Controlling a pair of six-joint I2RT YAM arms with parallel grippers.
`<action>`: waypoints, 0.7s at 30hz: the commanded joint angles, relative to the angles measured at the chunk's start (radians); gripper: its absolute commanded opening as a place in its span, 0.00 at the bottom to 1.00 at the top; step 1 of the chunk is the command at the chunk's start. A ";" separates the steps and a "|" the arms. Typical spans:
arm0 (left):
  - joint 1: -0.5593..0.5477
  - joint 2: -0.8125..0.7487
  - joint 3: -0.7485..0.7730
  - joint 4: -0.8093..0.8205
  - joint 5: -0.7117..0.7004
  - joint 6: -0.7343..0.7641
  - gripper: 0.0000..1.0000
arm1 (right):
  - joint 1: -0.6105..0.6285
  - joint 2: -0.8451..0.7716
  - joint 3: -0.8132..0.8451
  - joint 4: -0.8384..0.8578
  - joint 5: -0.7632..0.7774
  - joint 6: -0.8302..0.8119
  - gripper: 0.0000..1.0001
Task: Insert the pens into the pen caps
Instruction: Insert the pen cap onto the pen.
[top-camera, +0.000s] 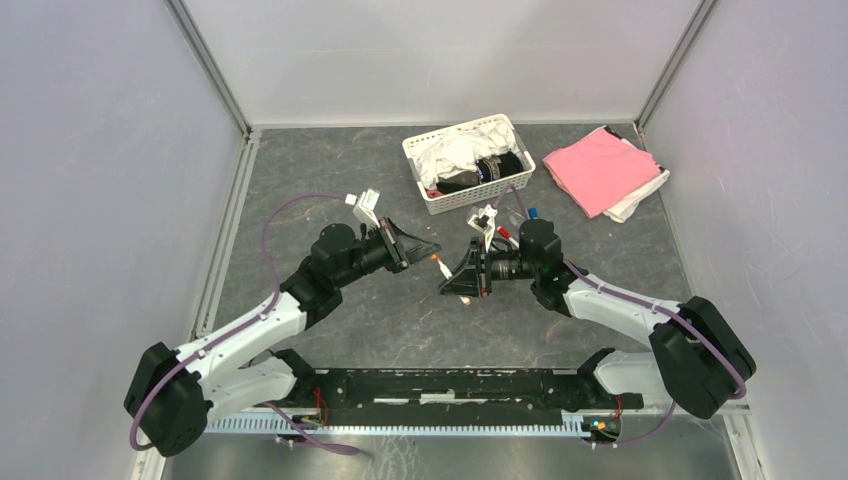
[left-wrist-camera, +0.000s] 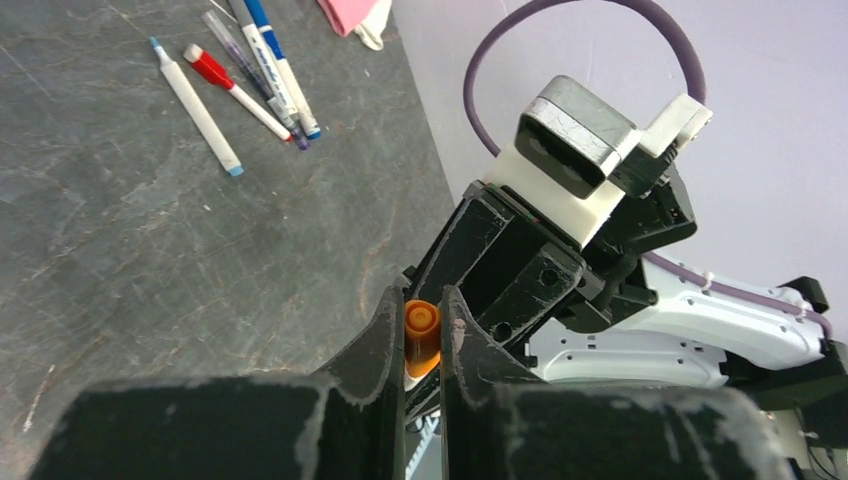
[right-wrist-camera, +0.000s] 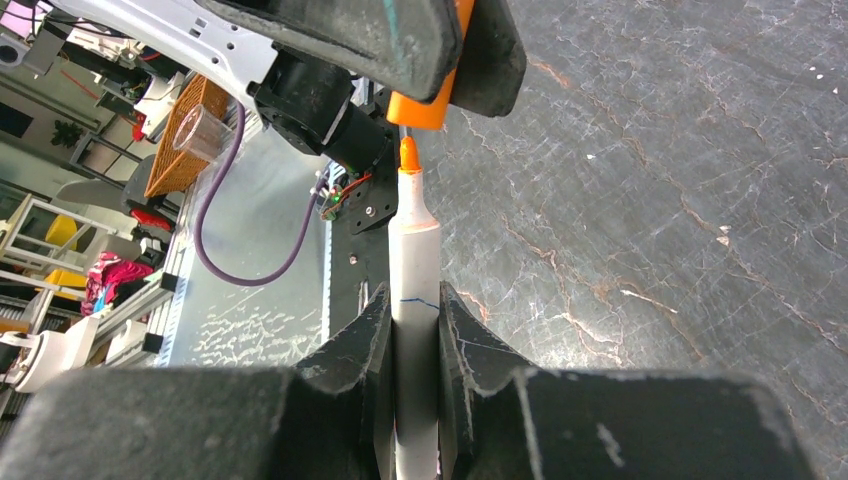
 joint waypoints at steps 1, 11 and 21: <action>-0.006 -0.031 0.053 -0.059 -0.057 0.081 0.02 | 0.003 -0.006 0.034 0.015 0.005 -0.011 0.00; -0.045 0.002 0.075 -0.047 -0.068 0.084 0.02 | 0.003 0.001 0.037 0.015 0.011 -0.009 0.00; -0.083 0.001 0.069 -0.073 -0.128 0.087 0.02 | 0.002 -0.008 0.038 0.010 0.022 -0.012 0.00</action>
